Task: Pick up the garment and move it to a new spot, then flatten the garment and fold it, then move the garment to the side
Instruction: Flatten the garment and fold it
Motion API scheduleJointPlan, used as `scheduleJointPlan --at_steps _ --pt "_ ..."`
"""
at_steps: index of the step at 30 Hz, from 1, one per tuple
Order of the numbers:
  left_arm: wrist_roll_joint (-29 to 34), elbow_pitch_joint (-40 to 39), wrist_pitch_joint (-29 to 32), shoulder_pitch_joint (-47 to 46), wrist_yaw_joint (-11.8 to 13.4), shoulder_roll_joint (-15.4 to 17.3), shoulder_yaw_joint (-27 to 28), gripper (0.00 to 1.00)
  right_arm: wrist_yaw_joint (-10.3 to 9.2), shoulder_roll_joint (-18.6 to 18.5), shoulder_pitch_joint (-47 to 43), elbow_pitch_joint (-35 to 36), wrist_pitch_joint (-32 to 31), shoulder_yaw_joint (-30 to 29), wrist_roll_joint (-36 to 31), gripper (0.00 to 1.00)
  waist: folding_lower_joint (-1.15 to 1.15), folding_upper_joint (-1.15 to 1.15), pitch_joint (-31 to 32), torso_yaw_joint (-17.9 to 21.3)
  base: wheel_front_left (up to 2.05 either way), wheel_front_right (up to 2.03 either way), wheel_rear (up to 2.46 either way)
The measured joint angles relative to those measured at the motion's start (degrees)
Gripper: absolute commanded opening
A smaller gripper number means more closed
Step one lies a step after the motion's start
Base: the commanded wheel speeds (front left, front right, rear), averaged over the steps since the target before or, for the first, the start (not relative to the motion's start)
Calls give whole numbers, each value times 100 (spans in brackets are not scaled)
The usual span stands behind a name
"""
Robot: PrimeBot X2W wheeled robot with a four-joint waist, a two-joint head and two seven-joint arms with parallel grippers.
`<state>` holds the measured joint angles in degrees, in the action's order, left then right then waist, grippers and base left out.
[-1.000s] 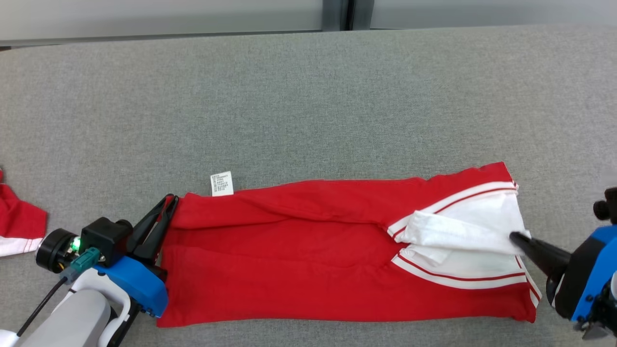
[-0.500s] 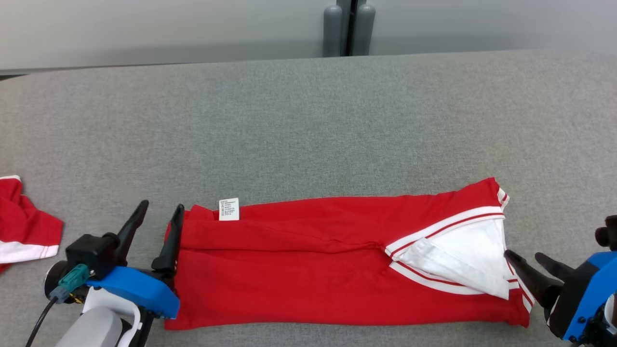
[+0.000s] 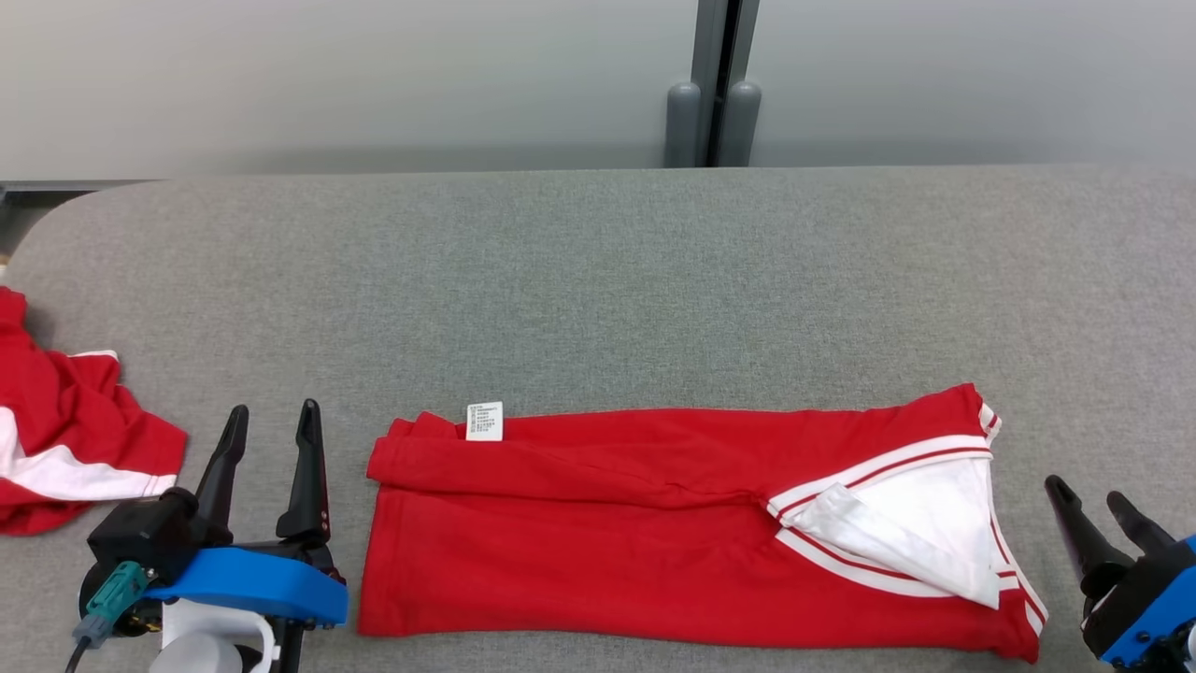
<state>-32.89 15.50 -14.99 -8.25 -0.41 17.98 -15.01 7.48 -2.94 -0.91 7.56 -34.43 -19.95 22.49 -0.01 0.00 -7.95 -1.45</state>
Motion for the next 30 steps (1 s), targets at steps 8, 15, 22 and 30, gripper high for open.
scheduleJointPlan --at_steps 8,15,22,30 --pt "325 108 -1 113 -165 -110 186 100 0 7 203 -1138 824 119 -123 100 0 0 139 -99 0 0 0" --pt "413 205 -1 148 -234 -215 221 100 0 10 692 -2129 751 292 -506 100 0 0 154 -166 0 0 0" --pt "422 369 -1 162 -292 -233 234 100 0 4 1112 -2767 382 307 -1245 100 1 0 160 -226 0 0 0" --pt "476 452 3 15 -310 -182 159 100 -8 -36 1262 -3167 159 498 -1272 36 1 0 171 -290 0 0 0"
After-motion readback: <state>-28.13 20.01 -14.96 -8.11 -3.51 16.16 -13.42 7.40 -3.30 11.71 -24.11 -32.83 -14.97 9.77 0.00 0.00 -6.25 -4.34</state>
